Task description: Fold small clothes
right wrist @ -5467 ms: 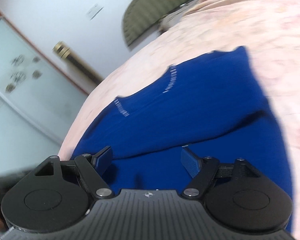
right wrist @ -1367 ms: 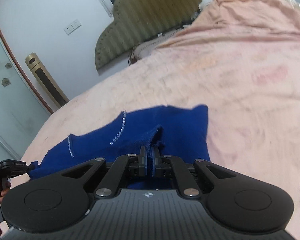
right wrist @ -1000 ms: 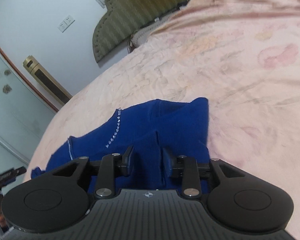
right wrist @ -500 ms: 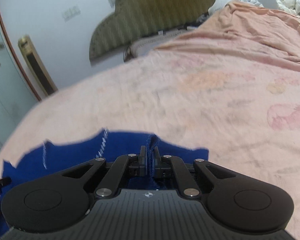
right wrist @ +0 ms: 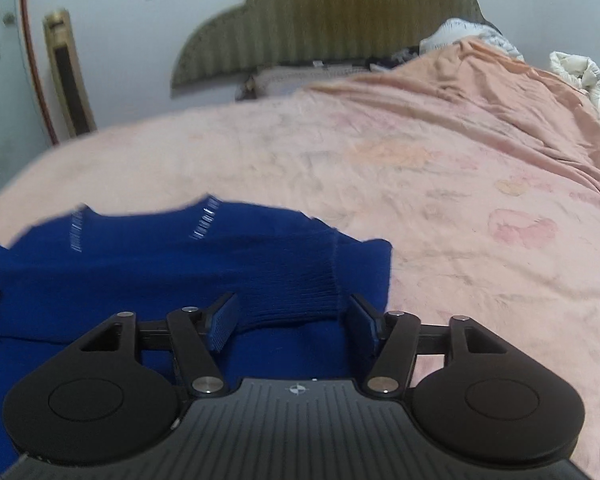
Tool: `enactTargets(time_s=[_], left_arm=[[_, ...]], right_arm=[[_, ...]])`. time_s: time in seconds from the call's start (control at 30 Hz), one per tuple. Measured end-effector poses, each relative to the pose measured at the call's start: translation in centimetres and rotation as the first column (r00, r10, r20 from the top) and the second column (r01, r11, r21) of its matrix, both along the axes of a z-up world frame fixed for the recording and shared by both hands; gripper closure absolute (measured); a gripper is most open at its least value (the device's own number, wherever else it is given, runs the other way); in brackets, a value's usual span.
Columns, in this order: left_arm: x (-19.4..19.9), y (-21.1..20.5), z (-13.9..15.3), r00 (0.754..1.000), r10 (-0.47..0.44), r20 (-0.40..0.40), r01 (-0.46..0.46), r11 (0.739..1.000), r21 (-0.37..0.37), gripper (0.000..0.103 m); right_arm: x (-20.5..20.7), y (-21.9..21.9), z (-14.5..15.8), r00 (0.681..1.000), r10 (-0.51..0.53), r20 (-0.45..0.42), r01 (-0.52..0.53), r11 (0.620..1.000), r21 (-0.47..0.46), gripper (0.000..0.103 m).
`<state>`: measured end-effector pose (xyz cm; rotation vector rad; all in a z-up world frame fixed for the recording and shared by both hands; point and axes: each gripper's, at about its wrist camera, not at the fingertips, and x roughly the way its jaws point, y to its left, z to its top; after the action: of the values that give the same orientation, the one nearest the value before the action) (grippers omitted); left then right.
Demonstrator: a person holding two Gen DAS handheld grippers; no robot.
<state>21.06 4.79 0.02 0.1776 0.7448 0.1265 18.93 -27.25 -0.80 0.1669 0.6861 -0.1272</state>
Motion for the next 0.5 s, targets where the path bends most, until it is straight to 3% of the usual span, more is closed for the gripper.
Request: enactTargets(time_s=[0.07,0.2,0.5], left_arm=[[-0.6,0.0,0.0,1.0,0.0,-0.005,0.0,1.0,-0.015,0.019],[-2.1,-0.2,0.1,1.0,-0.007,-0.013,0.006,0.999,-0.042,0.019],[-5.9,-0.5,-0.4,0.998,-0.02,-0.06,0.014,0.996,-0.093,0.019]], right_arm=[[-1.2,0.9,0.5,0.999,0.03,0.014,-0.03,1.0,-0.001,0.024],[-2.8,3.0,-0.1,0.995,0.097,-0.023,-0.098,0.995,-0.034,0.022],[-5.9,4.4,-1.0,0.996,0.084,-0.042,-0.085,0.996,-0.008,0.018]])
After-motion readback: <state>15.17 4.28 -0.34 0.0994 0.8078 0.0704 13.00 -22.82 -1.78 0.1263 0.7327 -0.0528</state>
